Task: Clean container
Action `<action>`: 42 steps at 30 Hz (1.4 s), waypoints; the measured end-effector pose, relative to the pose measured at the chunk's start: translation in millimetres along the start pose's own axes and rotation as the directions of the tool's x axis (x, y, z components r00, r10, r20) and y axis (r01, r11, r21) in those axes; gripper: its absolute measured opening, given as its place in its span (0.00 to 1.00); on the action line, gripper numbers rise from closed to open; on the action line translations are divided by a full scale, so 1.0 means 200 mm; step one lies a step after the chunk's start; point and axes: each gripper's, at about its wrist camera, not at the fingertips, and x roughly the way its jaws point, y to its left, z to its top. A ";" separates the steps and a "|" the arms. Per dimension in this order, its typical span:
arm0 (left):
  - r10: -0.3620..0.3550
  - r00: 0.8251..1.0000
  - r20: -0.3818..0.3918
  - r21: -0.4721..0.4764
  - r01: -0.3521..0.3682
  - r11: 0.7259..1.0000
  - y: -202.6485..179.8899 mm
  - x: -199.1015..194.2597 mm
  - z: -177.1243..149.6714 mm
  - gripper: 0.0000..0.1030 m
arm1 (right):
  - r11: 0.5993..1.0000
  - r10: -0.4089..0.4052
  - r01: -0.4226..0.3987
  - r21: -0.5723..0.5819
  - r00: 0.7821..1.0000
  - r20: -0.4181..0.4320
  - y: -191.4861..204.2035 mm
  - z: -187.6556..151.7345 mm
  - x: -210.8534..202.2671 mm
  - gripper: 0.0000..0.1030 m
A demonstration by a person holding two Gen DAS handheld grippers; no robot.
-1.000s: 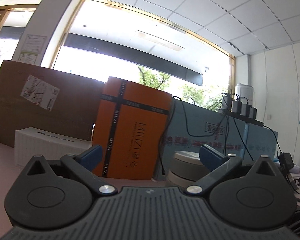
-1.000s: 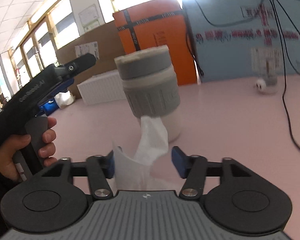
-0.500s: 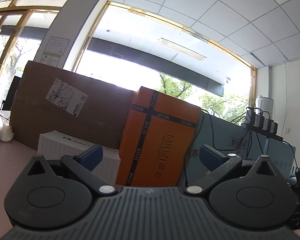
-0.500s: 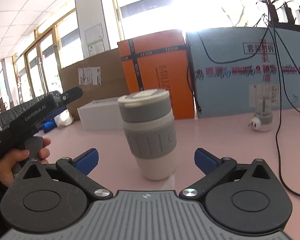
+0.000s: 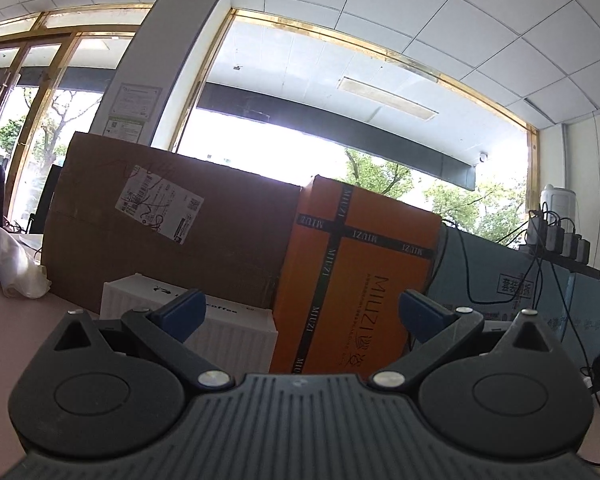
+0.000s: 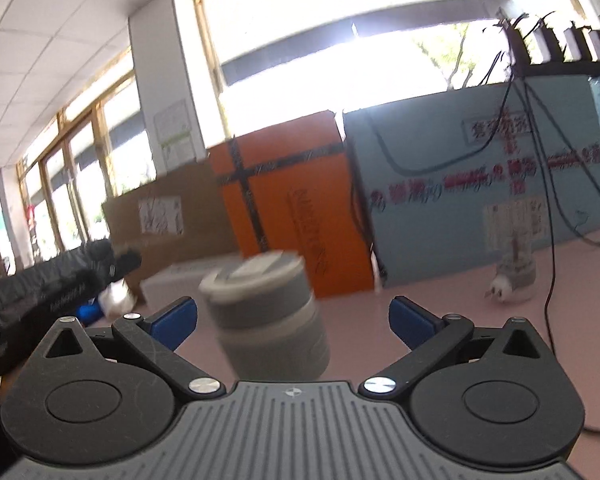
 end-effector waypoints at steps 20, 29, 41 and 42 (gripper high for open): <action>0.187 0.982 -0.008 0.156 -0.183 0.971 0.00 0.18 -0.13 1.00 | 0.966 -0.255 0.260 0.004 0.943 0.215 -0.33 -0.02 0.29 1.00; 0.219 0.976 -0.012 0.178 -0.213 0.961 0.00 0.20 -0.16 1.00 | 0.948 -0.302 0.318 -0.028 0.921 0.248 -0.35 -0.08 0.35 1.00; 0.236 0.972 0.000 0.211 -0.231 0.950 -0.02 0.21 -0.17 1.00 | 0.925 -0.329 0.367 -0.100 0.904 0.274 -0.29 -0.15 0.35 1.00; 0.237 0.971 -0.003 0.209 -0.232 0.950 -0.01 0.22 -0.17 1.00 | 0.923 -0.332 0.370 -0.103 0.904 0.270 -0.28 -0.15 0.36 1.00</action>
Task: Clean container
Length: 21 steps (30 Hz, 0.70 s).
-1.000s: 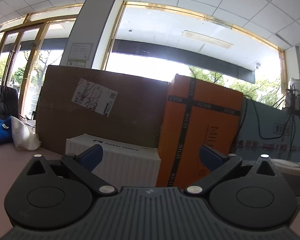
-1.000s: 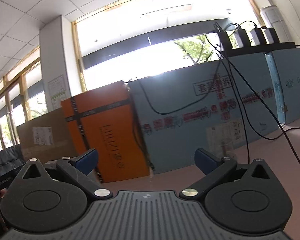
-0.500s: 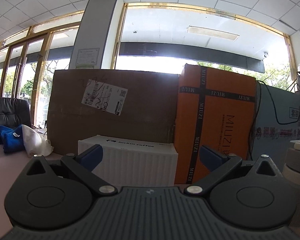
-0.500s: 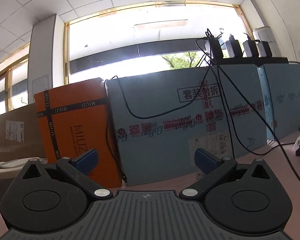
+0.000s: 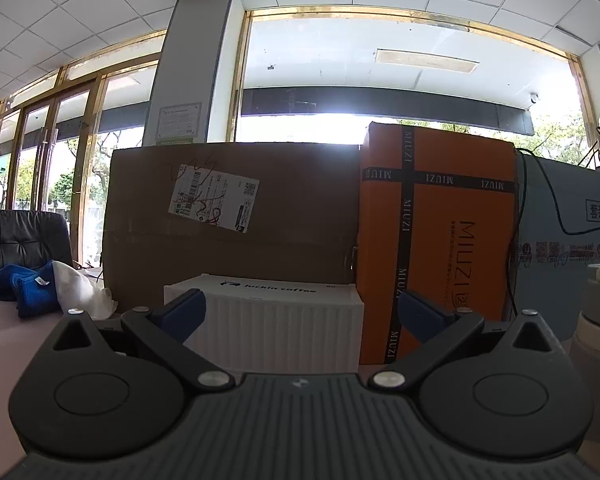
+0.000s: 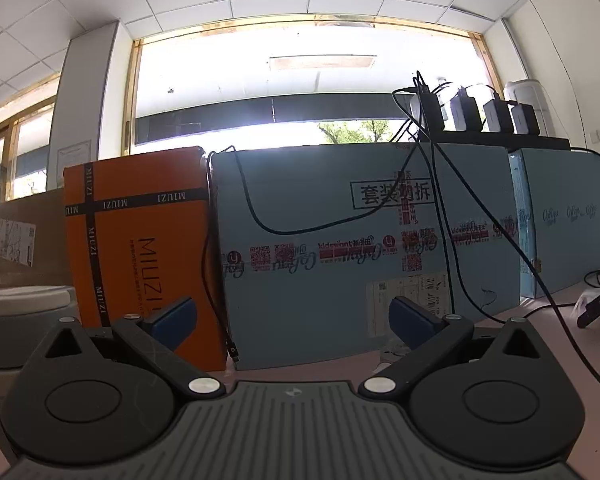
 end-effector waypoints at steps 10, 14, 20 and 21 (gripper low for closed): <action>0.003 1.000 0.007 0.010 -0.003 1.000 0.00 -0.01 0.00 1.00 | 1.000 -0.011 0.011 -0.004 1.000 -0.016 0.01 0.00 0.01 1.00; 0.006 1.000 0.011 0.017 -0.006 1.000 -0.01 -0.01 0.00 1.00 | 1.000 -0.012 0.012 -0.012 1.000 -0.016 0.01 0.00 0.01 1.00; 0.010 1.000 0.015 0.024 -0.011 1.000 -0.01 -0.02 0.00 1.00 | 1.000 -0.011 0.011 -0.008 1.000 -0.016 0.01 -0.01 0.02 1.00; 0.010 1.000 0.015 0.025 -0.011 1.000 -0.01 -0.02 -0.01 1.00 | 1.000 -0.011 0.011 -0.008 1.000 -0.016 0.01 -0.01 0.02 1.00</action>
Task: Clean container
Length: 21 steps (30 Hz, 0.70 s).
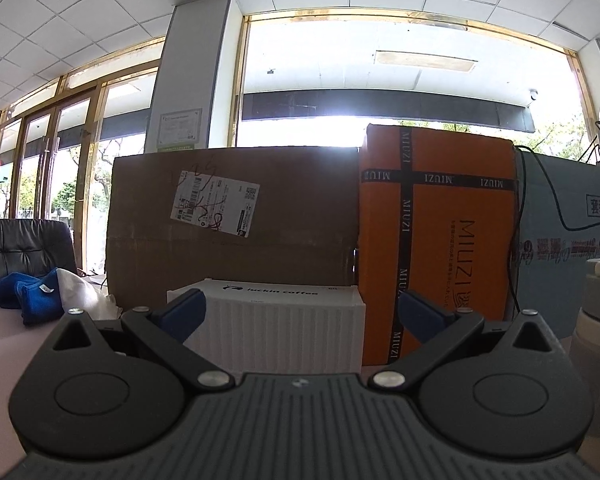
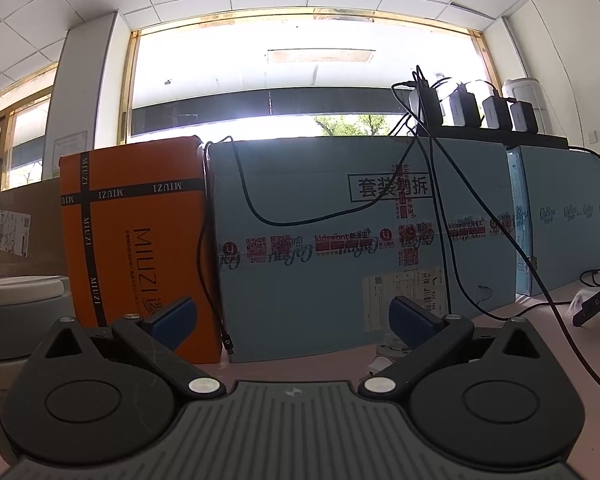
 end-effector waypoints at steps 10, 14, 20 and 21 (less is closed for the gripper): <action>0.002 1.000 0.000 0.004 -0.002 1.000 0.00 0.00 0.00 1.00 | 1.000 0.002 -0.002 0.008 1.000 0.000 -0.01 0.00 0.00 1.00; 0.003 1.000 0.000 0.003 -0.003 1.000 0.00 -0.01 0.00 1.00 | 1.000 0.003 -0.003 0.008 1.000 -0.001 -0.02 0.00 0.00 1.00; 0.002 1.000 0.000 0.003 -0.002 1.000 0.00 -0.01 0.00 1.00 | 1.000 0.003 -0.002 0.010 1.000 -0.002 -0.02 0.00 0.00 1.00; 0.002 1.000 0.000 0.003 -0.002 1.000 0.00 -0.01 0.00 1.00 | 1.000 0.002 -0.002 0.010 1.000 -0.001 -0.02 0.00 0.00 1.00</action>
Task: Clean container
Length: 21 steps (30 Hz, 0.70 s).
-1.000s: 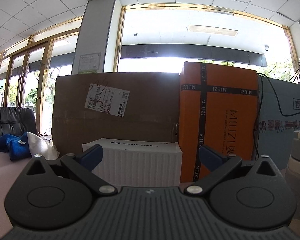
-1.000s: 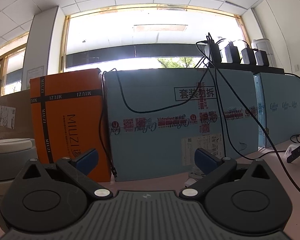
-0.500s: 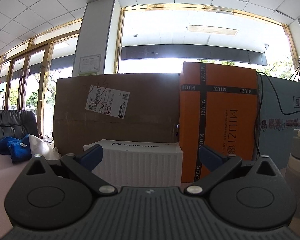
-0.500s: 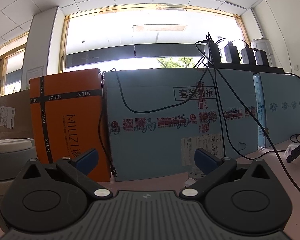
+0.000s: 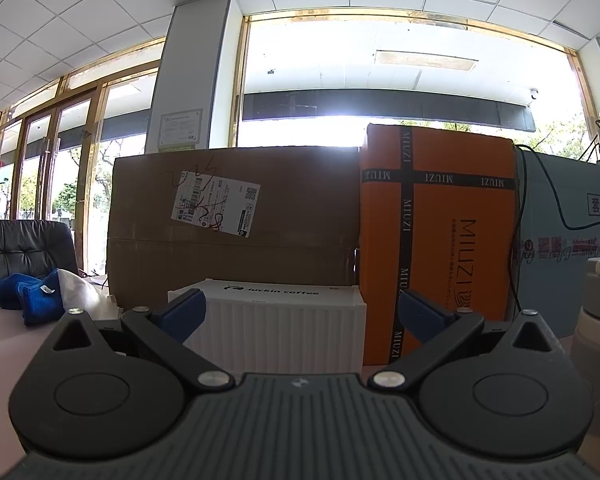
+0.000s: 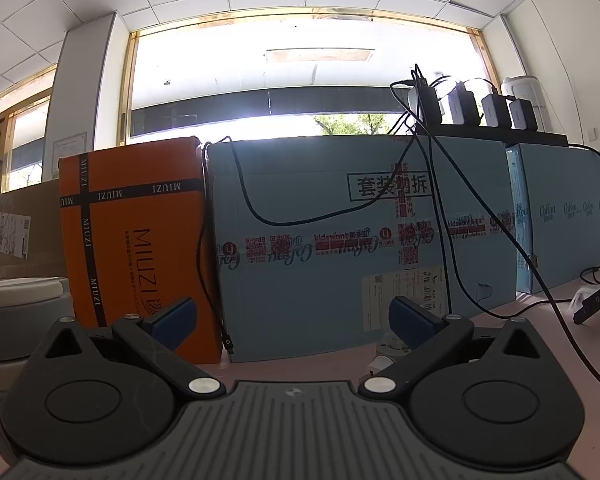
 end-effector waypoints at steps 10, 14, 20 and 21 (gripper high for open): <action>-0.001 1.000 0.000 -0.001 0.001 1.000 0.00 0.00 0.00 1.00 | 1.000 0.000 0.000 0.002 1.000 -0.002 0.00 0.00 0.00 1.00; -0.001 1.000 0.000 -0.001 0.001 1.000 0.00 -0.01 0.00 1.00 | 1.000 0.000 0.000 0.003 1.000 -0.003 -0.01 0.00 0.00 1.00; -0.001 1.000 0.001 -0.001 0.001 1.000 0.01 -0.01 0.00 1.00 | 1.000 0.000 0.000 0.004 1.000 -0.005 -0.01 0.00 0.00 1.00; -0.001 1.000 0.001 -0.001 0.001 1.000 0.01 -0.01 0.00 1.00 | 1.000 0.001 -0.001 0.004 1.000 -0.005 -0.01 0.00 0.00 1.00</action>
